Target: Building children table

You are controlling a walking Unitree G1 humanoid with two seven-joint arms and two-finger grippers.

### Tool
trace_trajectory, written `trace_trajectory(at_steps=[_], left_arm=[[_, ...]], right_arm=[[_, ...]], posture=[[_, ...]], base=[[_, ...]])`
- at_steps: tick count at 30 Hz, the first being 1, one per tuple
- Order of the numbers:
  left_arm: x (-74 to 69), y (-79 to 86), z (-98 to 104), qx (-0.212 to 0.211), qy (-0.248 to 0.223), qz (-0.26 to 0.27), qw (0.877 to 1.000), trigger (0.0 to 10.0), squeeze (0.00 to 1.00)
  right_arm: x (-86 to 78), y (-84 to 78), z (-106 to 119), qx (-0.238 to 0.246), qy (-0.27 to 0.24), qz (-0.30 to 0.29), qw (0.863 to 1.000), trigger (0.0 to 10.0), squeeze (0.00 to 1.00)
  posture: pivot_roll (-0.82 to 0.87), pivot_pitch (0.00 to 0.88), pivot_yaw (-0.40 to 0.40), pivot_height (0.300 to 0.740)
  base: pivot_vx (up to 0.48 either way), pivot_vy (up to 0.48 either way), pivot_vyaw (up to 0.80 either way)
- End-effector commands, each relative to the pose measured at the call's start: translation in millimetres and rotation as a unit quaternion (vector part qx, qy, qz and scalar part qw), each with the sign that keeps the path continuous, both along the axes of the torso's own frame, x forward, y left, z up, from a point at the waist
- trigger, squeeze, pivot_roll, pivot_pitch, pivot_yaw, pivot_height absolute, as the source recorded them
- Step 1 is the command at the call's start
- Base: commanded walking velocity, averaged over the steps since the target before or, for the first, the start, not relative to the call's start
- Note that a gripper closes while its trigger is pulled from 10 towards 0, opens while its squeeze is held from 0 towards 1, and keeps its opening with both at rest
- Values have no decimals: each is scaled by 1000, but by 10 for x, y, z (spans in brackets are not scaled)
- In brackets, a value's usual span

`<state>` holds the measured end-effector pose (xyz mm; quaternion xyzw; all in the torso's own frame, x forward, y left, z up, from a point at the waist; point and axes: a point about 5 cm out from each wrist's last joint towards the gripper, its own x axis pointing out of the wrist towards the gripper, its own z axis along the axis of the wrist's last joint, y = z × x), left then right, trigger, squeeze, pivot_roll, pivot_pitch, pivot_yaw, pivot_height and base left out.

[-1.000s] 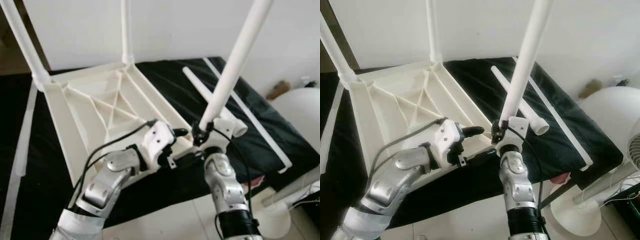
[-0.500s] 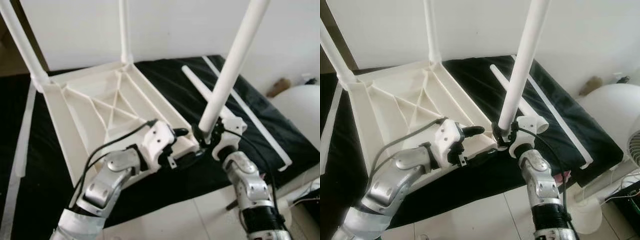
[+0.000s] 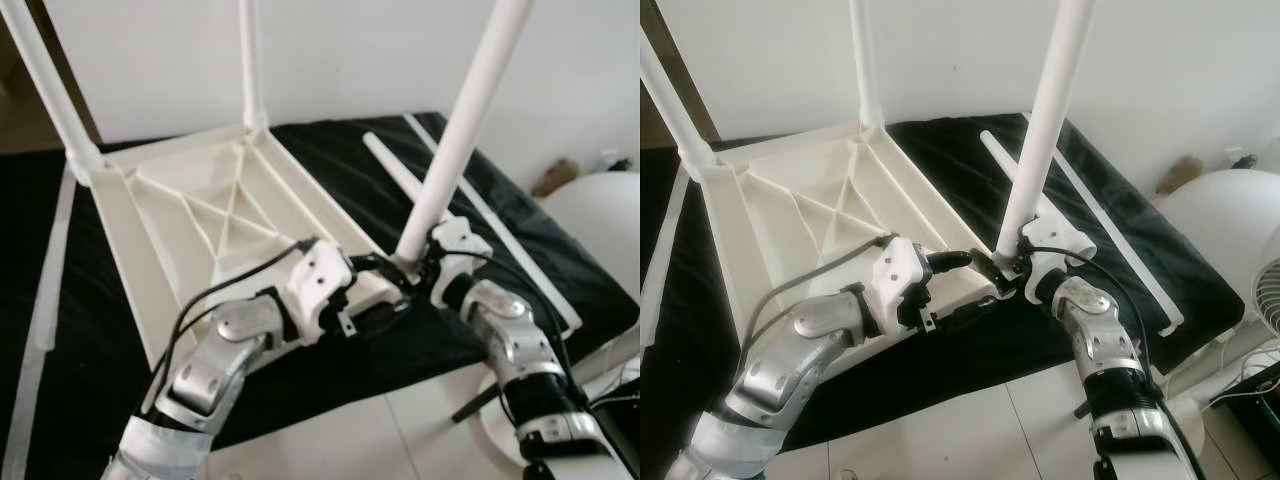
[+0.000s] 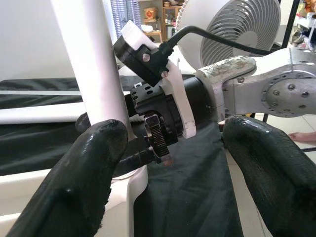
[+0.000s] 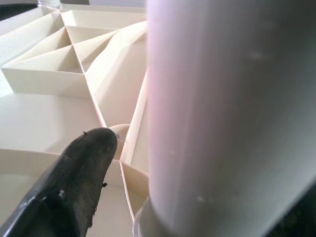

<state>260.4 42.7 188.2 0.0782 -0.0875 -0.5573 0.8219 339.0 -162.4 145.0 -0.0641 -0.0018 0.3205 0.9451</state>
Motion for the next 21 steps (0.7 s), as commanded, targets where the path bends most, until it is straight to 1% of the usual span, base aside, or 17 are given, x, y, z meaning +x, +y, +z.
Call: trace_trajectory(at_steps=[1, 3, 4, 16, 17, 18, 19, 20, 21], left_arm=[[0, -21, -8, 8, -3, -1, 1000, 10000, 0], [0, -22, -7, 8, -4, -1, 1000, 10000, 0], [-6, -18, -12, 8, -4, -2, 1000, 10000, 0], [-18, -16, -39, 15, -5, -4, 1000, 10000, 0], [-14, -20, -45, 18, -6, -6, 1000, 10000, 0], [-14, -20, -45, 18, -6, -6, 1000, 10000, 0], [-11, -25, -51, 19, -7, -7, 1000, 10000, 0], [-11, -25, -51, 19, -7, -7, 1000, 10000, 0], [-13, -29, -50, 18, -6, -9, 1000, 10000, 0]], right_arm=[[27, -24, -27, -18, 2, 15, 1000, 4510, 0], [37, -26, -26, -19, 2, 16, 1000, 4510, 0], [50, -44, -43, -20, 5, 16, 1000, 0, 0], [33, -140, -175, -8, 32, 5, 999, 0, 0], [39, -159, -183, -5, 34, -2, 999, 8471, 0], [39, -159, -183, -5, 34, -2, 999, 8471, 0], [51, -185, -194, 1, 37, -13, 999, 10000, 0], [51, -185, -194, 1, 37, -13, 999, 10000, 0], [65, -196, -200, 6, 38, -30, 999, 10000, 0]], posture=[[-32, 19, -30, 740], [-32, 19, -30, 740], [-28, 15, -32, 740], [-36, 8, -26, 740], [-38, 5, -25, 740], [-38, 5, -25, 740], [-40, 3, -25, 740], [-40, 3, -25, 740], [-41, 3, -25, 740]], base=[[0, 0, 0], [0, 0, 0], [0, 0, 0], [0, 0, 0], [0, 0, 0], [0, 0, 0], [0, 0, 0], [0, 0, 0], [0, 0, 0]])
